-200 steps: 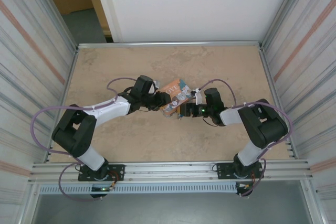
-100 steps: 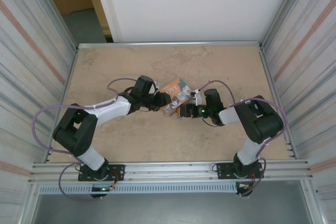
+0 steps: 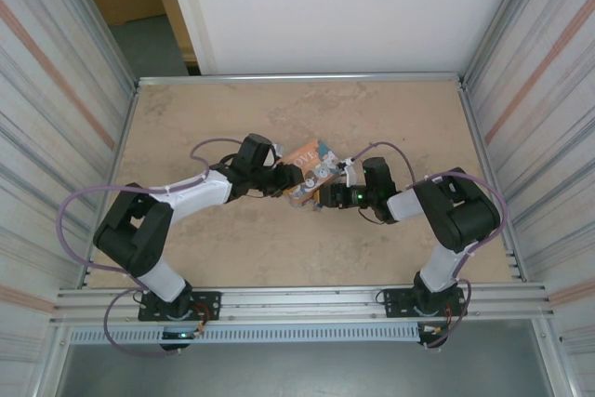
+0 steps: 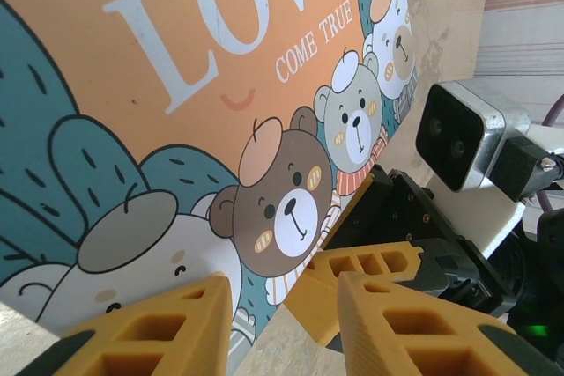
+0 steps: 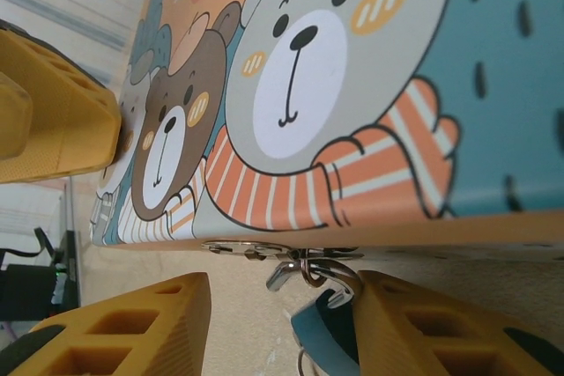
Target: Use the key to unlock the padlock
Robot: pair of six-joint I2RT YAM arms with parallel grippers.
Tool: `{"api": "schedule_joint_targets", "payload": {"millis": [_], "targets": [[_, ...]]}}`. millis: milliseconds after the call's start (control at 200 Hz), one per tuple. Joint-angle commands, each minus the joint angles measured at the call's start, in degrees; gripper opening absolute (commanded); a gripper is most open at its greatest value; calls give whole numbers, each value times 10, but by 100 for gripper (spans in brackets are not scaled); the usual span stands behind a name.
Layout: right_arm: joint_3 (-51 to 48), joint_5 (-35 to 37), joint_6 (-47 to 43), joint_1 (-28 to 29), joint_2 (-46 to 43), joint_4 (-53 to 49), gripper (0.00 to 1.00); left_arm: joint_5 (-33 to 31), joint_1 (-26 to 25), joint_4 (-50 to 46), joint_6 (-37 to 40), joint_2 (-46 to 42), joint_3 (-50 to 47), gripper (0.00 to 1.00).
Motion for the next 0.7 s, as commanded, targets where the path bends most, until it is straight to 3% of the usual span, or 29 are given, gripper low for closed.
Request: {"api": "schedule_joint_targets", "payload": {"millis": [0,281,691], "targets": [[-8,-21,-14,-4,-15,14,42,11,-3,4,-6,13,4,37],[-16,-22,-14,-5,-19,14,31,11,-3,3,-6,12,4,36],[-14,-17,-7,-9,-17,6,4,10,-3,-1,-5,14,5,37]]}}
